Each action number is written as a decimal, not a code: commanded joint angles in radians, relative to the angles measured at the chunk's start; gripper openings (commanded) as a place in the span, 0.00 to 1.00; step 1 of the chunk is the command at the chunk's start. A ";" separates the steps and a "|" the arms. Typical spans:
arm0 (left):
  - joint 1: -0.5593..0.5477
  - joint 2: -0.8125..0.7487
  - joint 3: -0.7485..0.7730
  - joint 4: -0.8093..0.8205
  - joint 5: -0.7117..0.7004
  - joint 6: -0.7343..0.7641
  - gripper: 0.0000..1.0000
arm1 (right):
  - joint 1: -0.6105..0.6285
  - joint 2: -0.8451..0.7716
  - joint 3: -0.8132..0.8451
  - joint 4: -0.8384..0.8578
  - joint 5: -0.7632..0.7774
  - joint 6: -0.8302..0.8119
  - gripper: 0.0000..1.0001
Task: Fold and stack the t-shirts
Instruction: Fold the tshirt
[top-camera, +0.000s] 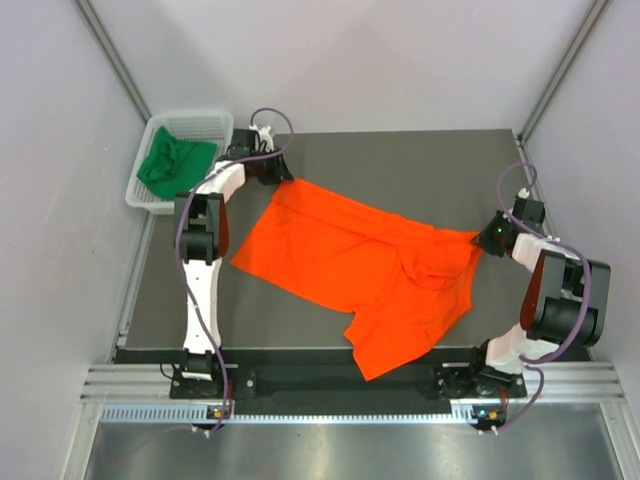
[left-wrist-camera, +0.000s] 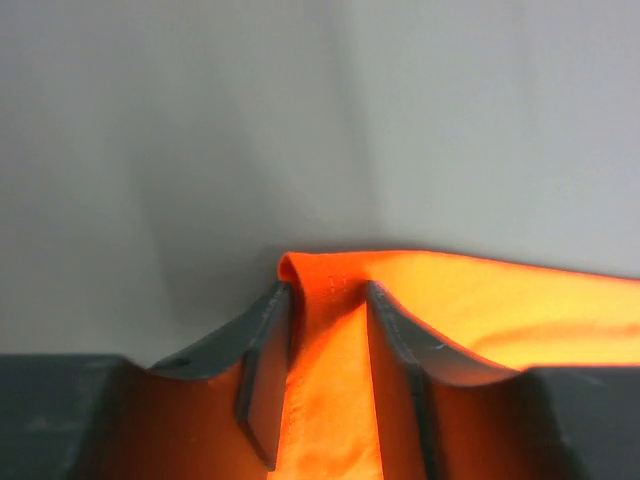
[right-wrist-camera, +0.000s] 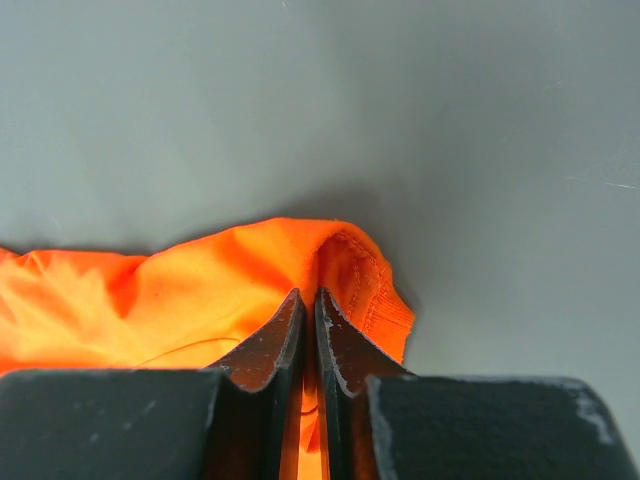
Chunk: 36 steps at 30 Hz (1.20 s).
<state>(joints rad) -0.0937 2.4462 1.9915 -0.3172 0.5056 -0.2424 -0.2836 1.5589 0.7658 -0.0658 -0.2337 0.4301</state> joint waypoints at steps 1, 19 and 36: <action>0.000 0.013 0.027 -0.057 -0.025 0.029 0.28 | 0.006 0.003 0.010 0.037 -0.009 -0.004 0.07; 0.025 0.037 0.044 0.024 -0.202 -0.018 0.00 | 0.003 0.072 0.055 0.018 0.088 -0.014 0.00; -0.044 -0.350 -0.193 -0.074 -0.487 -0.115 0.50 | 0.023 -0.238 0.110 -0.379 0.204 -0.063 0.65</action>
<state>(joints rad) -0.0986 2.2795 1.8656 -0.4004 0.1200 -0.3077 -0.2749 1.4254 0.8455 -0.3386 -0.0887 0.3916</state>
